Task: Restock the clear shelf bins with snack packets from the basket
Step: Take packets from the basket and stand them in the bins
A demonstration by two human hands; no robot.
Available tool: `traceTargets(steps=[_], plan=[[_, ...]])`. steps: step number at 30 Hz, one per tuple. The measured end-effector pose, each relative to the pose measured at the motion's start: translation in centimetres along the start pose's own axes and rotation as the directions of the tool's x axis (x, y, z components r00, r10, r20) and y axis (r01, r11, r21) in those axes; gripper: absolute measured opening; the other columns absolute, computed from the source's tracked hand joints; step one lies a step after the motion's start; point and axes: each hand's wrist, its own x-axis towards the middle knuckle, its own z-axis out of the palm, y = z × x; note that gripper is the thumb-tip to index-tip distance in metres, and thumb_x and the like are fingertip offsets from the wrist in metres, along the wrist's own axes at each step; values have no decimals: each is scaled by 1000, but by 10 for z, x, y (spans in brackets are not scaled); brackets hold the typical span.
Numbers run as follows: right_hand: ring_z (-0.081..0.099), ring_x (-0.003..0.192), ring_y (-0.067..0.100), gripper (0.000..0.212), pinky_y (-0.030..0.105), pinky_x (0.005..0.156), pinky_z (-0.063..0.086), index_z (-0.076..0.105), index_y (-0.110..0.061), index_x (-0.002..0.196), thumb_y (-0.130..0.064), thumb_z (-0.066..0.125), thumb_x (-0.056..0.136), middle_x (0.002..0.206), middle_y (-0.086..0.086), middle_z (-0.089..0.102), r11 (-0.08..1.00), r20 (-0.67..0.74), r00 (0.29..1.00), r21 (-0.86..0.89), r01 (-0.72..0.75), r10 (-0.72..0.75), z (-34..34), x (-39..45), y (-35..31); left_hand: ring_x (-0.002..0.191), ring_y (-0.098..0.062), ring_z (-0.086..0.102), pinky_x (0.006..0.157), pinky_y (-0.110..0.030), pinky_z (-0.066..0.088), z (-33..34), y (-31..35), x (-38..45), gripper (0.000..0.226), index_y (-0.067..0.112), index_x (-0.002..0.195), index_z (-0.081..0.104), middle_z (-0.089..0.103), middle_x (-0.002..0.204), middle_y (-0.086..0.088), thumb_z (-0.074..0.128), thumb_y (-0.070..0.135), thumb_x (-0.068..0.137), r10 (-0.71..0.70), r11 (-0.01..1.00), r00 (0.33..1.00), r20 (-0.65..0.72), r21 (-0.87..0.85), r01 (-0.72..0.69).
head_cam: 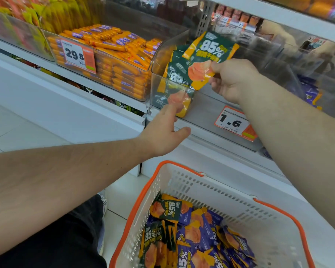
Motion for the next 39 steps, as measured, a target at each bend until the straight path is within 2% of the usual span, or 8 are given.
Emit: traceTargets(steps=[10, 13, 15, 18, 20, 25, 30, 39], plan=[[58, 47, 18, 29, 26, 54, 48, 58, -12, 75, -31, 57, 97, 68, 7, 61, 646, 202, 967, -761, 55, 155, 31, 9, 11, 122, -11, 45, 90, -26, 40, 4, -4, 1, 56, 19, 144, 34, 36, 145, 1, 58, 32, 95, -33, 992, 994, 100, 128, 20], [63, 67, 26, 40, 28, 61, 49, 63, -12, 85, -51, 55, 90, 81, 7, 66, 439, 70, 989, -890, 122, -133, 27, 0, 12, 112, -10, 51, 87, -22, 39, 6, -7, 0, 47, 21, 139, 41, 43, 140, 5, 57, 30, 96, -87, 988, 974, 211, 145, 57], [62, 86, 31, 33, 34, 72, 49, 65, -14, 88, -46, 56, 86, 93, 6, 65, 365, 31, 874, -901, 235, -485, 20, -9, 22, 107, -11, 54, 86, -22, 40, 7, -12, -2, 40, 21, 134, 48, 51, 134, 6, 57, 29, 95, -141, 974, 935, 327, 217, 71], [56, 77, 28, 12, 33, 66, 40, 63, -12, 73, -20, 57, 80, 79, 6, 60, 226, 110, 415, -700, 677, -903, 16, -42, 62, 115, -15, 52, 94, -26, 41, 9, -16, -10, 38, 21, 134, 51, 54, 136, 2, 54, 32, 97, -260, 904, 778, 572, 428, -14], [50, 68, 20, 13, 29, 61, 35, 59, -11, 66, -13, 58, 78, 69, 4, 56, 274, 63, 369, -558, 784, -927, 13, -60, 106, 125, -18, 47, 97, -27, 38, 11, -16, -15, 44, 18, 139, 47, 49, 141, 1, 51, 35, 99, -393, 832, 622, 677, 550, -72], [46, 57, 15, 27, 30, 54, 38, 50, -16, 59, -15, 53, 86, 61, -2, 51, 723, 84, 995, -684, 94, -49, 5, -83, 239, 130, -23, 45, 105, -36, 40, 17, -21, -23, 50, 14, 143, 45, 46, 144, -6, 49, 38, 100, -557, 742, 465, 688, 664, -93], [47, 45, 18, 30, 27, 46, 39, 44, -14, 62, -23, 59, 87, 57, 6, 51, 494, 311, 734, -868, -40, 604, 26, -120, 323, 125, -26, 49, 105, -44, 43, 22, -23, -21, 48, 15, 139, 49, 49, 140, -7, 51, 40, 98, -549, 743, 472, 689, 662, -102], [48, 52, 16, 26, 27, 41, 40, 45, -14, 65, -12, 50, 90, 67, 3, 53, 386, 235, 752, -922, -28, 615, 42, -154, 366, 123, -20, 48, 93, -30, 38, 27, -17, -22, 48, 15, 142, 47, 50, 140, -4, 49, 38, 100, -544, 737, 480, 689, 665, -119]])
